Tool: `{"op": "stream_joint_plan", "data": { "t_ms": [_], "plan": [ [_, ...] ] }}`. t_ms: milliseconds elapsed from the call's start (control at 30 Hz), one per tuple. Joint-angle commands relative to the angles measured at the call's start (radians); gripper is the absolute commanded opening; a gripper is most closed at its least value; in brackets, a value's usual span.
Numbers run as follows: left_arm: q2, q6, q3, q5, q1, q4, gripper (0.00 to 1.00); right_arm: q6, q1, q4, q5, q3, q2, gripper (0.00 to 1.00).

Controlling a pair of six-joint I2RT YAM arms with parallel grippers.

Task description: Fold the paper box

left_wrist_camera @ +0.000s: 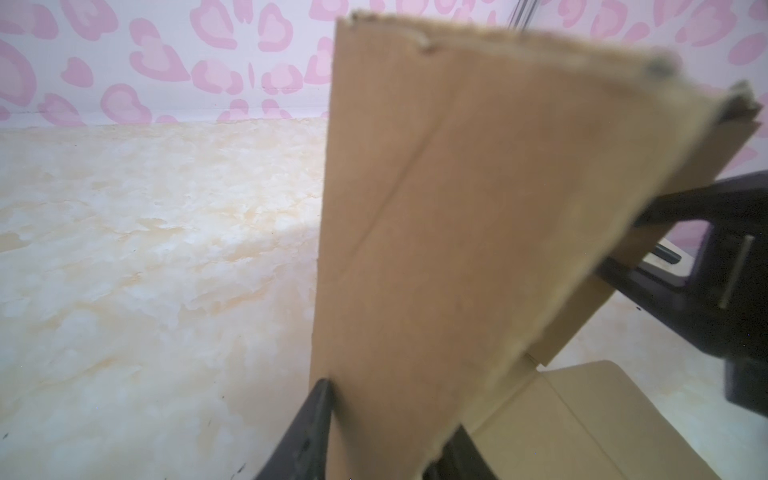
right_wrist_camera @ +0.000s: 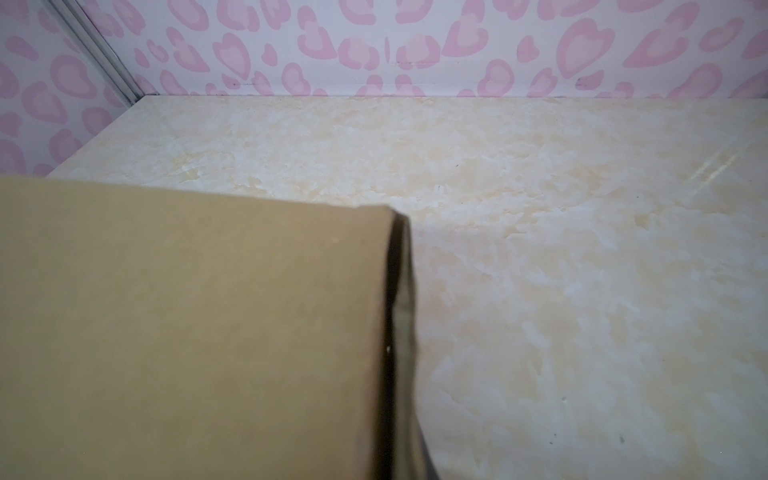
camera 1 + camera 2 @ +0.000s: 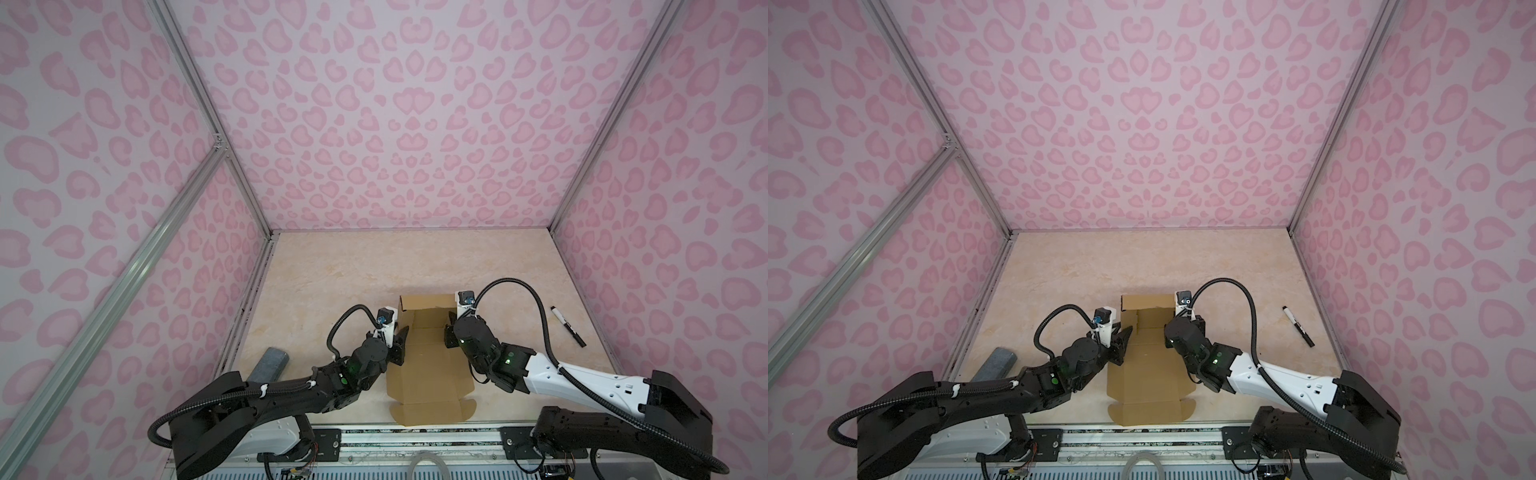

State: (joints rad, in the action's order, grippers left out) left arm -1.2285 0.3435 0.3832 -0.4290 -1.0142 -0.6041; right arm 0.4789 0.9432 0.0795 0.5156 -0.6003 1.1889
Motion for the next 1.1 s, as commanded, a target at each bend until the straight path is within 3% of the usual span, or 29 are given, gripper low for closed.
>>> {"op": "stream_joint_plan", "data": {
  "t_ms": [0,600,900,1067],
  "plan": [
    [-0.012,0.015,0.028,-0.013,0.000,-0.024,0.32,0.010,0.014,-0.006,-0.004,0.000,0.009,0.00],
    [-0.078,0.002,0.112,-0.175,-0.044,0.085,0.19,0.015,0.072,-0.068,0.052,-0.062,0.061,0.00],
    [-0.099,-0.014,0.140,-0.263,-0.068,0.123,0.05,0.027,0.106,-0.079,0.058,-0.088,0.084,0.00],
    [-0.094,-0.008,0.117,-0.277,-0.070,0.113,0.04,0.036,0.121,-0.076,0.059,-0.092,0.087,0.00]
  ]
}}
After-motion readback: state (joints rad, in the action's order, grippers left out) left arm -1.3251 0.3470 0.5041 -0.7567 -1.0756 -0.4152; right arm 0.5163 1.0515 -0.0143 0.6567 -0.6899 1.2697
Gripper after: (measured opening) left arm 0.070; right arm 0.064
